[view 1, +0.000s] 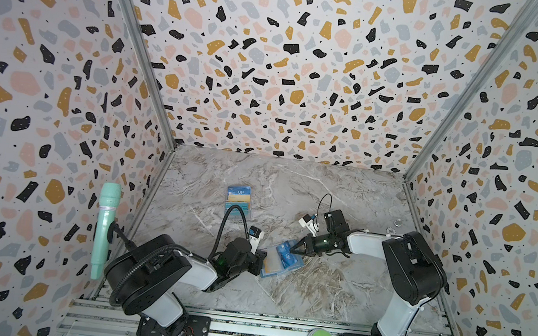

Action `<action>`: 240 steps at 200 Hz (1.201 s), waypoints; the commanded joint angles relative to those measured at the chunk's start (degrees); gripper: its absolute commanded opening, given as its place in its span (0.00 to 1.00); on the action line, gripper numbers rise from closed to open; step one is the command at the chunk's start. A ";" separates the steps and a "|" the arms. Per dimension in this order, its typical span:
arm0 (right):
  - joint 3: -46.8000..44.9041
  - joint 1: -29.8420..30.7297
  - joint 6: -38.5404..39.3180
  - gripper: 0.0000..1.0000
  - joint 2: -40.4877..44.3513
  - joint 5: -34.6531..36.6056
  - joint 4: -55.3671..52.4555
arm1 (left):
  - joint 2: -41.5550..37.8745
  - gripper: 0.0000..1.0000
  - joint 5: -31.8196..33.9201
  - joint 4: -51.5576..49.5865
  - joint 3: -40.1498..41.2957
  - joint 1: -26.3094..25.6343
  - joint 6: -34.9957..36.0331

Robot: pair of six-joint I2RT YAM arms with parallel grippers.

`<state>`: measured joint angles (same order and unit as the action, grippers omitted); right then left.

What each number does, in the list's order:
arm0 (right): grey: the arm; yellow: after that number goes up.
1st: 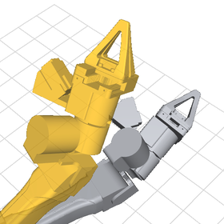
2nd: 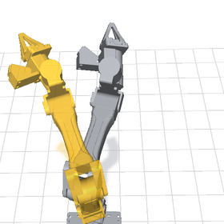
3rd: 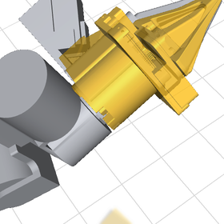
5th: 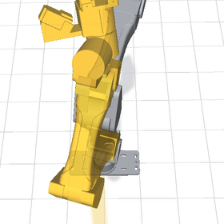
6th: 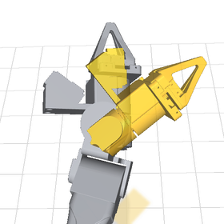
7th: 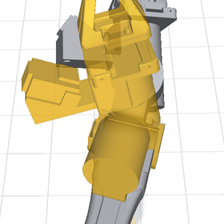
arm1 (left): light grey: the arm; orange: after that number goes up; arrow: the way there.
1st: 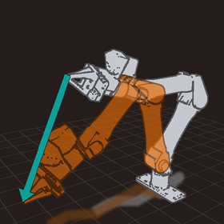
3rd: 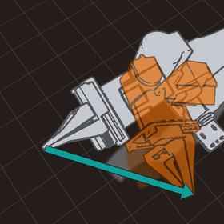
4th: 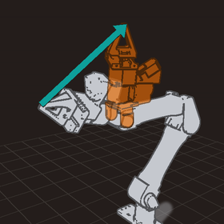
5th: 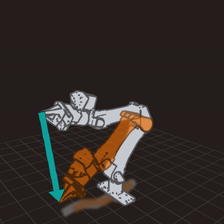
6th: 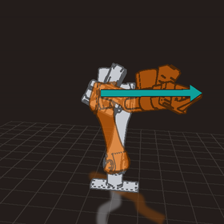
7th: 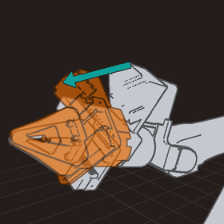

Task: Take the credit cards out of the card holder
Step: Take out the credit card from the card slot, then pass the credit card.

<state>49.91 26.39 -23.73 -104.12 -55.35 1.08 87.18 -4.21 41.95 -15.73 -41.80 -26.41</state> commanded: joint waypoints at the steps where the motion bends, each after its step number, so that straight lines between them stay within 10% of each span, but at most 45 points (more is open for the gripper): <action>1: 1.44 -0.57 2.38 0.03 2.53 1.29 -2.91 | 1.57 0.00 0.69 -12.29 2.81 -0.30 -0.18; 142: 2.78 -4.14 9.69 0.00 15.87 7.08 -10.79 | -8.87 0.05 3.09 -27.01 -6.38 -0.25 1.47; 240: 5.23 -7.41 11.84 0.00 23.64 9.98 -13.63 | -26.31 0.55 7.11 -43.86 -15.50 -0.21 7.00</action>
<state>53.01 18.94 -13.08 -83.70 -46.41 -11.11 65.14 1.06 2.50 -29.21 -41.80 -21.93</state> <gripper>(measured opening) 0.043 0.497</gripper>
